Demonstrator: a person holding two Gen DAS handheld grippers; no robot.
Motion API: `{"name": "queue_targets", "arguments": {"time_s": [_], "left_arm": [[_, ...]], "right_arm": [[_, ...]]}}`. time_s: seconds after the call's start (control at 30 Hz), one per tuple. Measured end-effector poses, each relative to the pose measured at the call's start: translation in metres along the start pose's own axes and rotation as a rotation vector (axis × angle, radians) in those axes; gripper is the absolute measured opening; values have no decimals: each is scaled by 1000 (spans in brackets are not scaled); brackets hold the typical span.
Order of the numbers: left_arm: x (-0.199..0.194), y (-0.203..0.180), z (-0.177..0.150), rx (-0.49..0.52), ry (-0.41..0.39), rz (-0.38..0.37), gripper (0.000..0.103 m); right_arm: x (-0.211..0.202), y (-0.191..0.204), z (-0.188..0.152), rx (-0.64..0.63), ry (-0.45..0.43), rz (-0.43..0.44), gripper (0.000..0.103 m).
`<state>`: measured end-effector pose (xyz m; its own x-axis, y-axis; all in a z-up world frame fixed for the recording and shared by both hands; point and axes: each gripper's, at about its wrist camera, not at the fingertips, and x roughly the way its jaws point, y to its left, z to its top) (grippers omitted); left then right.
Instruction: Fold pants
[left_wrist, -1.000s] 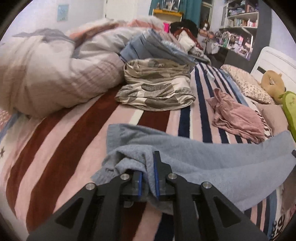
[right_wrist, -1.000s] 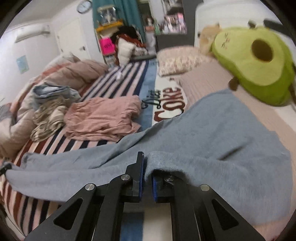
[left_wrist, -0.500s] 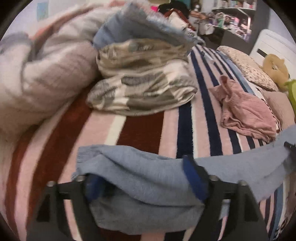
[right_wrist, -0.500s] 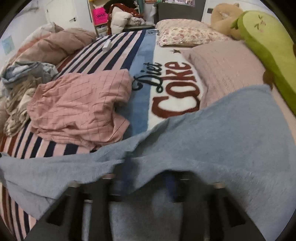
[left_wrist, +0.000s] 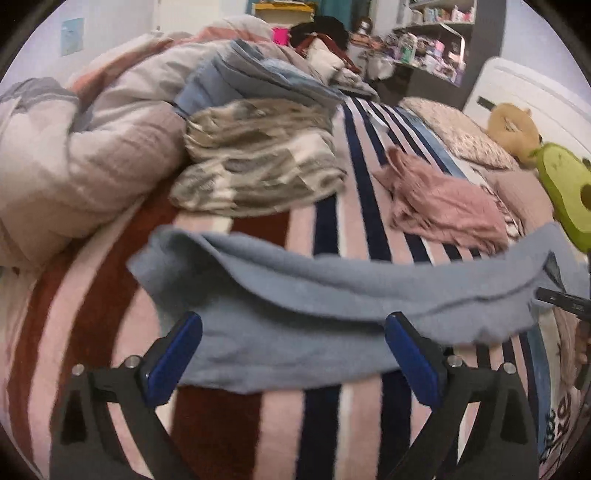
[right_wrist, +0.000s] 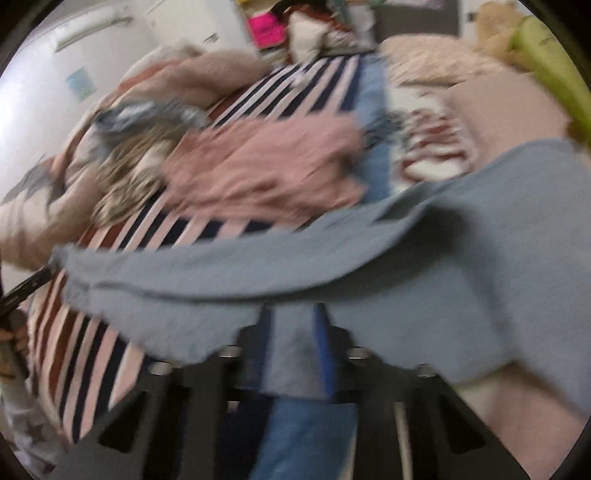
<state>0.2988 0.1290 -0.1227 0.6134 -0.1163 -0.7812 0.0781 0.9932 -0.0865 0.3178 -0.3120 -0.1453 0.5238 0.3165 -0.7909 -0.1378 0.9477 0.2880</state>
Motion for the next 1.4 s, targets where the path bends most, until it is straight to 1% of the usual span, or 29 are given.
{"name": "queue_targets", "arguments": {"time_s": [0.07, 0.13, 0.2, 0.27, 0.3, 0.4, 0.5, 0.57, 0.63, 0.7, 0.73, 0.8, 0.83, 0.87, 0.9, 0.93, 0.97, 1.0, 1.03, 1.07, 1.1, 1.17, 1.2, 1.23, 1.27, 1.3, 1.33, 1.4], "left_arm": [[10, -8, -4, 30, 27, 20, 95], [21, -13, -6, 59, 61, 36, 88], [31, -13, -5, 62, 75, 39, 87], [40, -11, 1, 61, 83, 36, 81], [44, -9, 5, 62, 85, 39, 77], [58, -4, 24, 41, 64, 72, 77], [70, 2, 41, 9, 37, 93, 77], [82, 8, 51, -10, 28, 123, 77], [93, 14, 59, -30, 20, 163, 77], [94, 20, 64, -51, -19, 201, 77], [92, 24, 65, -71, -29, 202, 77], [83, 29, 61, -111, -18, 159, 80], [76, 29, 57, -116, -11, 134, 81], [67, 28, 51, -113, -10, 116, 81], [59, 26, 46, -112, -10, 105, 83], [48, 24, 39, -114, -9, 83, 89], [39, 24, 32, -119, -7, 55, 93], [31, 23, 24, -120, -3, 29, 97], [25, 21, 17, -110, 5, 27, 97], [20, 19, 9, -90, 12, 42, 97], [16, 18, 2, -69, 14, 72, 97], [11, 20, -12, -49, 14, 153, 97], [11, 25, -17, -59, 21, 171, 97], [11, 32, -23, -84, 33, 158, 97], [11, 38, -28, -116, 35, 121, 97], [12, 43, -31, -134, 35, 105, 97], [14, 47, -34, -148, 36, 96, 97], [22, 54, -38, -191, 64, 87, 97]], "right_arm": [[19, 18, -4, -45, 22, 16, 10], [36, 31, -6, -69, 29, 28, 10], [49, 38, -3, -65, 35, 45, 10], [59, 45, 2, -78, 34, 38, 10], [65, 49, 7, -87, 31, 29, 10], [72, 47, 24, -65, 13, 28, 10], [77, 39, 45, -45, -8, -3, 10], [86, 31, 59, -26, -15, -45, 10], [95, 21, 70, 7, -16, -68, 9], [99, 12, 77, 39, -24, -86, 7], [100, 10, 81, 47, -41, -98, 7], [98, 5, 84, 63, -68, -121, 6], [97, 3, 85, 74, -73, -120, 6], [93, 5, 84, 79, -81, -124, 7], [88, 7, 82, 70, -89, -131, 14], [82, 12, 77, 54, -97, -134, 16], [78, 15, 73, 44, -96, -125, 20], [71, 20, 65, 32, -90, -94, 23], [65, 23, 58, 22, -84, -70, 26], [57, 29, 47, 1, -72, -44, 31], [51, 33, 39, -14, -68, -42, 35], [38, 39, 22, -44, -69, -52, 36], [30, 40, 12, -60, -61, -49, 36], [27, 40, 6, -64, -54, -46, 36], [22, 40, -3, -66, -43, -38, 36], [17, 39, -10, -64, -39, -32, 36], [13, 38, -15, -62, -39, -25, 36], [6, 36, -24, -56, -47, -20, 36]]}}
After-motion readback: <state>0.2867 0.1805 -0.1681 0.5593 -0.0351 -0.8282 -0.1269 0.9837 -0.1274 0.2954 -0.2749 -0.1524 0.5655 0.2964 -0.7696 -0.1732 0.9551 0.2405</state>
